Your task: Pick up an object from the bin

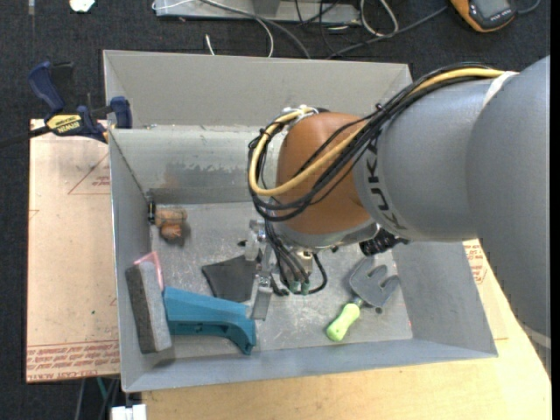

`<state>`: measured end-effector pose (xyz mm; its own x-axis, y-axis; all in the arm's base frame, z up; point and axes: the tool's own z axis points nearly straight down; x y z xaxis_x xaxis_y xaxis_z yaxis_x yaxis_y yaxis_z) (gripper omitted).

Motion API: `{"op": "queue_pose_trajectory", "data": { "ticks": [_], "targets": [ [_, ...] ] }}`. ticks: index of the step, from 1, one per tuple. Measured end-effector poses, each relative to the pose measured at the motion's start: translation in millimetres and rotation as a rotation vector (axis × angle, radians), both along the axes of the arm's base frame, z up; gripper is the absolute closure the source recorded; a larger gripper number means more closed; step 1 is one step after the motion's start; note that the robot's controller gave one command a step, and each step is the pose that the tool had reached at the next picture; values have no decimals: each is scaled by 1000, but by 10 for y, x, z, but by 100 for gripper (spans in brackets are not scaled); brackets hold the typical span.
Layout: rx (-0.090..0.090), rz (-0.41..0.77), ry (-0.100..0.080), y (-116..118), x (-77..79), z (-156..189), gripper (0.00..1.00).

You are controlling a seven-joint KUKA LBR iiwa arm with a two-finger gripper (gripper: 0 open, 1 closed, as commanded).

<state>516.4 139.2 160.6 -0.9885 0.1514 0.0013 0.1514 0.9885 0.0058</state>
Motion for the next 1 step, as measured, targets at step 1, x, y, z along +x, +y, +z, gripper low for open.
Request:
{"op": "queue_pose_trajectory", "data": {
  "ticks": [1],
  "targets": [
    [3, -2, -7, -108, 595, -521, 0]
  ]
}}
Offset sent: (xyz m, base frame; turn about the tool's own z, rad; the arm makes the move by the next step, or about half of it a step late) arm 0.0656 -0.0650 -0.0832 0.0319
